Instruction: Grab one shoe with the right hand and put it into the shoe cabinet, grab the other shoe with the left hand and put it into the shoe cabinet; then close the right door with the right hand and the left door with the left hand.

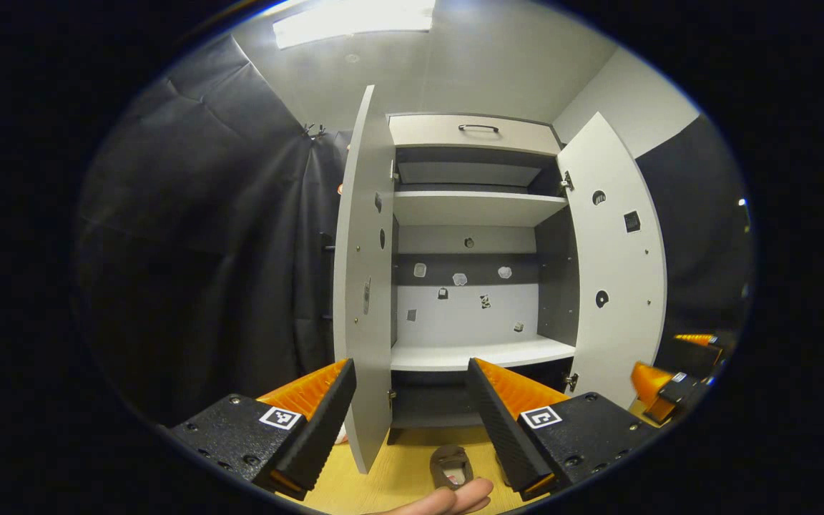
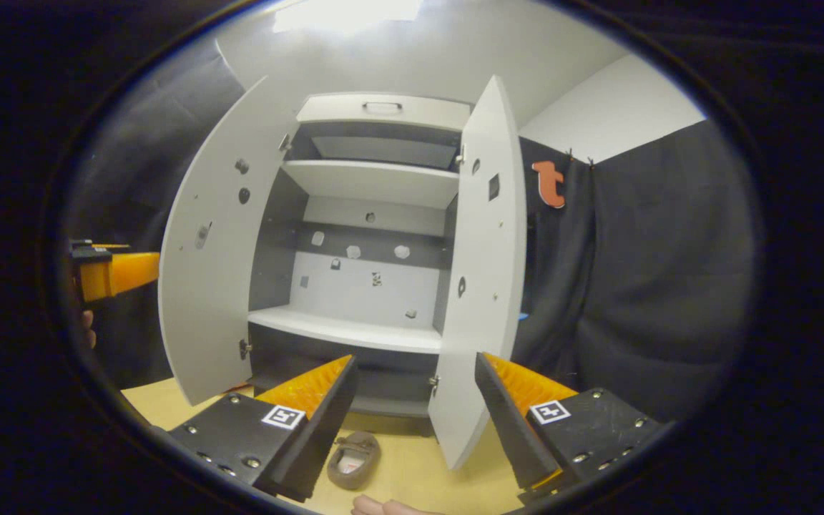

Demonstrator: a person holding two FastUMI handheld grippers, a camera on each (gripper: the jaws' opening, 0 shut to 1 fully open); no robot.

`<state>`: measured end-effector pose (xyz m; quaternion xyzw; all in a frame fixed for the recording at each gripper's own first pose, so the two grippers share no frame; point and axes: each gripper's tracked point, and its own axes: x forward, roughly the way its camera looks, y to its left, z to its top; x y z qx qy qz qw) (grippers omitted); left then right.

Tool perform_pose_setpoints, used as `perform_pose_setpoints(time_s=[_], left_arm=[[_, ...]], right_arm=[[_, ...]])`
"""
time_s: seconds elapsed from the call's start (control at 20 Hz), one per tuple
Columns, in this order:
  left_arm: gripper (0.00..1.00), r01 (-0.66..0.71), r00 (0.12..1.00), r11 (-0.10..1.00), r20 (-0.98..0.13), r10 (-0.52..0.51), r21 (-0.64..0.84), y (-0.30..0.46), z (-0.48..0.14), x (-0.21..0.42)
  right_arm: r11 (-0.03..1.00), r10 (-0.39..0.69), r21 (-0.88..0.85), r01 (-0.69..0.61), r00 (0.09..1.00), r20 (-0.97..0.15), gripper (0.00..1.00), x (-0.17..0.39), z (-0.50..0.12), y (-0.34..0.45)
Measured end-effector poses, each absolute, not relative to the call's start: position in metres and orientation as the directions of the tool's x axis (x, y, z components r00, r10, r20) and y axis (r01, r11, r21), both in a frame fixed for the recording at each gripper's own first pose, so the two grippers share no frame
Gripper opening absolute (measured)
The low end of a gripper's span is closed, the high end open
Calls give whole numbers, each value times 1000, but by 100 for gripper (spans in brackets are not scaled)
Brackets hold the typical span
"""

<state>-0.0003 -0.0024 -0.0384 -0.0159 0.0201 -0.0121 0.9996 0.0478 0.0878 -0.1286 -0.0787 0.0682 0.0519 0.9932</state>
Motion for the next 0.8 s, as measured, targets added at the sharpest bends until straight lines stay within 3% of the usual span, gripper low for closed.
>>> perform_pose_setpoints(time_s=[0.3, 0.8], left_arm=[[95, 34, 998, 998, -50, -37, -52, -5, -50, -4], [96, 31, 997, 998, -73, -35, -61, -10, -73, 0]], right_arm=[[959, 130, -204, -195, 946, -296, 97, 73, -234, 125], [942, 132, -171, -287, 789, -600, 96, 83, -410, 150]])
